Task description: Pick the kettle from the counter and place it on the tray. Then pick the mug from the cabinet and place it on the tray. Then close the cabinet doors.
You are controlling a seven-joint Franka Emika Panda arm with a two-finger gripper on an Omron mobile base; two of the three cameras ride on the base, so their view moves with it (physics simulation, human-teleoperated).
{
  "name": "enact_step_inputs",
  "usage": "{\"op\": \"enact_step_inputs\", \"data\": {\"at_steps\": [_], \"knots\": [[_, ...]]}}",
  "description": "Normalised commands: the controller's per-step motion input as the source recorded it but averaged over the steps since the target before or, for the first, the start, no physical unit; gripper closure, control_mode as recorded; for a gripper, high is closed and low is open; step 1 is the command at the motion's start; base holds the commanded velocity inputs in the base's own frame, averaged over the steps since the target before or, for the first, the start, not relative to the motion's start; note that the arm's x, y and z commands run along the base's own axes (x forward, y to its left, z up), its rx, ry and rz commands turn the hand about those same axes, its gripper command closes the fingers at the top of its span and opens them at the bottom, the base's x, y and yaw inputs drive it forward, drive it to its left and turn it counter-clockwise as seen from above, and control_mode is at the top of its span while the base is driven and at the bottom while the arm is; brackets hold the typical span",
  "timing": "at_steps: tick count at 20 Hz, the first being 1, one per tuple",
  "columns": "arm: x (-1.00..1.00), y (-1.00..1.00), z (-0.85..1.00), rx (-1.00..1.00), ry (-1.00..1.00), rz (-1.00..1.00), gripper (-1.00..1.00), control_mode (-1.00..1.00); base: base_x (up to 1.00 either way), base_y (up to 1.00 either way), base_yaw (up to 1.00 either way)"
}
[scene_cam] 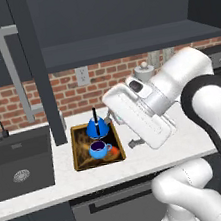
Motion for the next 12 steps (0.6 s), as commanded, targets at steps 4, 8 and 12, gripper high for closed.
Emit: {"op": "enact_step_inputs", "data": {"at_steps": [4, 8, 12], "knots": [[-0.31, 0.32, 0.28, 0.06, -0.33, 0.04, -1.0, -1.0, 0.0, 0.0, 0.0], [-0.46, 0.26, 0.34, 0.09, -0.29, 0.01, -1.0, -1.0, 0.0, 0.0, 0.0], [-0.48, 0.32, 0.34, 0.13, -0.06, 0.0, -1.0, -1.0, 0.0, 0.0, 0.0]]}}
